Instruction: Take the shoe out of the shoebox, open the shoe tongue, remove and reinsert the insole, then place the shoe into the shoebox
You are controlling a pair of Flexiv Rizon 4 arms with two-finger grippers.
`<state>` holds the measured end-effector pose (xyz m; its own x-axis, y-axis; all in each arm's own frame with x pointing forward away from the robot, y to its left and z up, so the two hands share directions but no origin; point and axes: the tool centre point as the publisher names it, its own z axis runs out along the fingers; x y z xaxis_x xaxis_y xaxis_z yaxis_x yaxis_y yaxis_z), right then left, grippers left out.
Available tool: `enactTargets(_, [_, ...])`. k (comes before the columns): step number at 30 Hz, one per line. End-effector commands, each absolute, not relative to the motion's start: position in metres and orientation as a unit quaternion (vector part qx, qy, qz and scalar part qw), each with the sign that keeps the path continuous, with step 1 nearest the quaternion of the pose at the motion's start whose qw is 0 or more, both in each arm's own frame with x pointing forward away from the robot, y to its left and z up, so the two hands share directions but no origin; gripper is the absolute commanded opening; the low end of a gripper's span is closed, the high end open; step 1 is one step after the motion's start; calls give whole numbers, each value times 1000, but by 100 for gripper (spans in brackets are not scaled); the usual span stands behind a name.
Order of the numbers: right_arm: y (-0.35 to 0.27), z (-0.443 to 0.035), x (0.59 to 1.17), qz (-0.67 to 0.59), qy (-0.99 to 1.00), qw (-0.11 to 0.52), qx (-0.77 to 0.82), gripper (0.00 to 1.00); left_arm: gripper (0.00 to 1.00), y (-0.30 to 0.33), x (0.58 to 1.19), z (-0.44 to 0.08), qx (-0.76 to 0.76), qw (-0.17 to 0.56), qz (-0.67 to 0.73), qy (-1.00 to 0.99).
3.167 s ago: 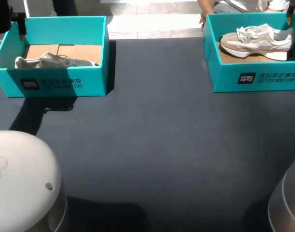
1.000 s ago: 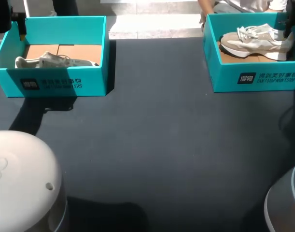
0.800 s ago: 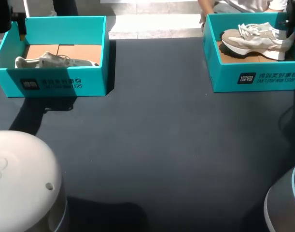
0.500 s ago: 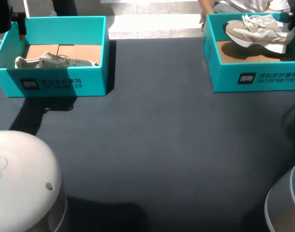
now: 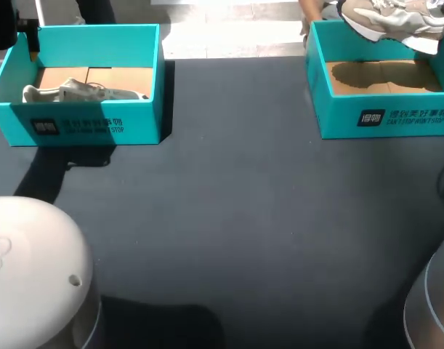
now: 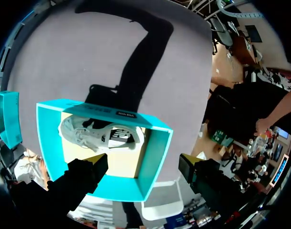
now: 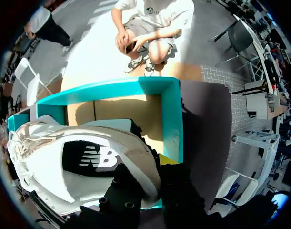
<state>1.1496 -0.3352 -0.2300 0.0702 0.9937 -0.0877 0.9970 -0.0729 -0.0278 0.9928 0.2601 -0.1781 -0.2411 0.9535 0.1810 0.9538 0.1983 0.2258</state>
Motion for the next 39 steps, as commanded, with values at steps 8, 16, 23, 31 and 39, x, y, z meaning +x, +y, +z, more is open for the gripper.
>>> enactTargets(8, [-307,-149,1095,-35,664,25,747,0,100,261,992,-178,-616,0,-148,-774])
enactTargets(16, [-307,-149,1095,-35,664,25,747,0,100,261,992,-178,-616,0,-148,-774])
enactTargets(23, [-298,-149,1087,-37,671,43,740,0,100,261,992,-178,-616,0,-148,-774])
enactTargets(31, [-242,-131,1016,-27,712,48,700,0,100,261,992,-178,-616,0,-148,-774])
enactTargets(39, [-210,-119,951,-16,748,67,660,0,100,261,992,-178,-616,0,-148,-774])
